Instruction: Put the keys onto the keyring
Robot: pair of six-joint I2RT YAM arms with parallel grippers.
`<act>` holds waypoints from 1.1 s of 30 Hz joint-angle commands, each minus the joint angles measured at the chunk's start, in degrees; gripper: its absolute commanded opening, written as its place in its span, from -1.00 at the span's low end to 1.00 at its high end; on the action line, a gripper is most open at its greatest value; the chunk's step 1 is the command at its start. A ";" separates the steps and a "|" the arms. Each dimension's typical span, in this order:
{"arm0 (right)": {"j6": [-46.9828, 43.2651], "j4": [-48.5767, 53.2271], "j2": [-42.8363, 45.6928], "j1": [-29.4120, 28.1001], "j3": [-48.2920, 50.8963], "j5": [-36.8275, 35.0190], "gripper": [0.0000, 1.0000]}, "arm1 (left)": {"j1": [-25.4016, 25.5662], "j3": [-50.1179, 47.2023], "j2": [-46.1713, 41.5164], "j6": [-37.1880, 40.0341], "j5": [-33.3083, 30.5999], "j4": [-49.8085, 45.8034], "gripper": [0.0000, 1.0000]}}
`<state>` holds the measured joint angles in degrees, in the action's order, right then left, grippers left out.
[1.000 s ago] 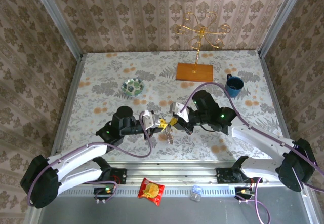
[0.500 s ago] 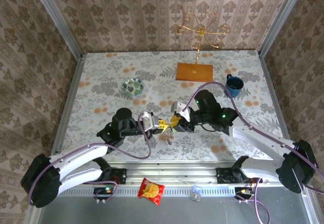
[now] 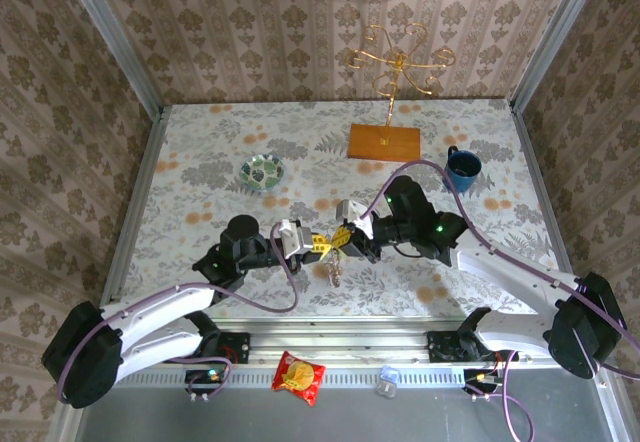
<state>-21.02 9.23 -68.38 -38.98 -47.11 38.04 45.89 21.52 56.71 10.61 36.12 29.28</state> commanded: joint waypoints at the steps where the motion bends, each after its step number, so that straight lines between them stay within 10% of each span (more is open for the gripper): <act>1: 0.45 -1.39 -1.46 0.08 -0.35 1.28 -1.00 | 0.52 -0.04 0.33 -1.12 1.99 4.52 -1.00; 10: -9.08 12.98 -2.71 -1.34 -8.43 -3.38 -1.00 | 0.47 4.81 -1.01 3.70 -3.36 -11.88 -0.48; 17: -17.11 25.86 -6.96 -4.60 -16.15 -8.73 -1.00 | 0.52 7.39 -0.81 5.55 -3.87 -15.49 -0.55; 22: -16.23 24.38 -6.40 -5.19 -16.82 -7.10 -1.00 | 0.59 8.27 -0.28 6.33 -2.82 -16.32 -0.96; 27: -8.54 14.42 -1.63 -1.90 -10.63 -4.38 -0.47 | 0.59 7.61 -0.54 5.94 -2.23 -15.40 -1.00; 33: -3.50 9.16 1.05 -0.26 -4.37 -4.64 -0.37 | 0.59 5.73 -1.16 4.68 -1.75 -11.41 -1.00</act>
<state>-28.42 22.35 -68.18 -39.38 -53.36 31.92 46.46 27.79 56.51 15.70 33.43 14.11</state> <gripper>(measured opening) 0.312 0.056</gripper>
